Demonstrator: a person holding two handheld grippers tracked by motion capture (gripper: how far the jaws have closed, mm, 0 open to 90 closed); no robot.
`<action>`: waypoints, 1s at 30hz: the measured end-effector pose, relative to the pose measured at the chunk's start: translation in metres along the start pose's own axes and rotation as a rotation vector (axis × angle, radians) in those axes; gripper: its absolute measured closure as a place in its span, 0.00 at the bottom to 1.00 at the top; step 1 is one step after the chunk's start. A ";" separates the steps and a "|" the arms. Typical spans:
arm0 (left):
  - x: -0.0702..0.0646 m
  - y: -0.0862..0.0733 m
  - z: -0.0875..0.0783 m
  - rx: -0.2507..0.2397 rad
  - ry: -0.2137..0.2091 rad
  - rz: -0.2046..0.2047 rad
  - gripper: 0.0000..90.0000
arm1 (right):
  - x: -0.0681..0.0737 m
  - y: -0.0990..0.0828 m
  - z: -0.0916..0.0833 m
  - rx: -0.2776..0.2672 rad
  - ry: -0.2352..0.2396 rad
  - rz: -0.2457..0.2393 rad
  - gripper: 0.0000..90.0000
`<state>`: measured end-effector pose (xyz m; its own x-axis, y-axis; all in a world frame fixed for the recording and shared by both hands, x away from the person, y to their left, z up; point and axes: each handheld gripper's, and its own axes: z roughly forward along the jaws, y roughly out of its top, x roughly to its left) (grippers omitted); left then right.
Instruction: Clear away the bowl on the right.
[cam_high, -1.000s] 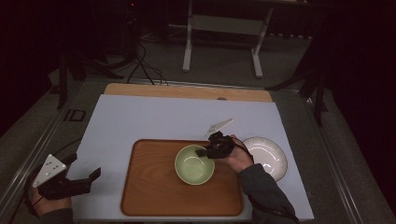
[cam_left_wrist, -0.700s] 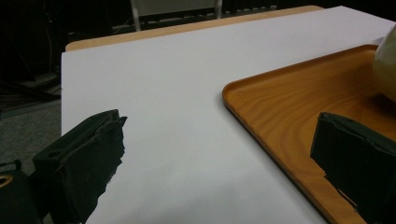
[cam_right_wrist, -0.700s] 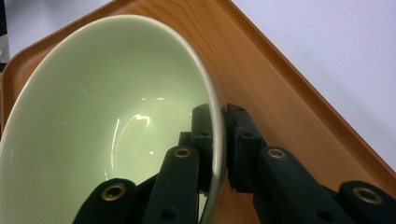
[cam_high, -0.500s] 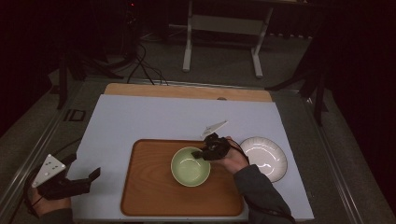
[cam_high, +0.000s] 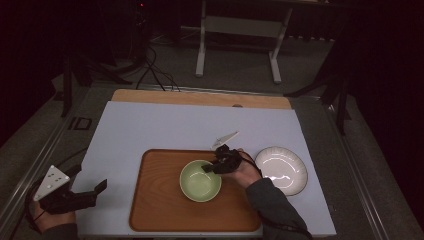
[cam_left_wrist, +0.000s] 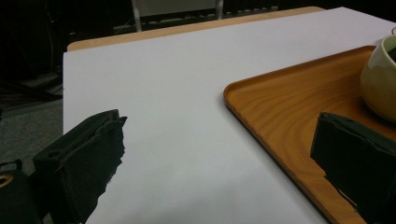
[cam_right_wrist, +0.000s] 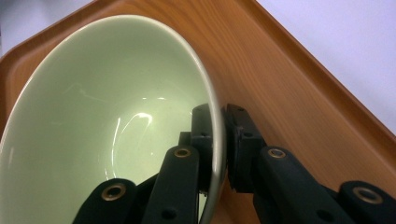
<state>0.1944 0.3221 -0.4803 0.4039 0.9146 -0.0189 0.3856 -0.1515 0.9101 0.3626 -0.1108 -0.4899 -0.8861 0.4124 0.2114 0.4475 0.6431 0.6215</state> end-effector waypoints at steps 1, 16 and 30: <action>0.000 0.000 0.000 0.000 0.000 0.000 0.03 | 0.000 -0.001 0.001 0.002 0.000 0.002 0.92; 0.000 0.000 0.000 0.000 0.003 0.000 0.03 | 0.000 -0.004 0.009 0.025 0.001 0.006 0.93; 0.000 0.000 0.000 0.000 0.003 0.001 0.03 | -0.003 -0.008 0.004 -0.012 0.016 0.024 0.83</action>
<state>0.1944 0.3222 -0.4801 0.4021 0.9155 -0.0173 0.3852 -0.1519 0.9103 0.3624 -0.1145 -0.4985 -0.8771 0.4169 0.2385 0.4672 0.6254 0.6250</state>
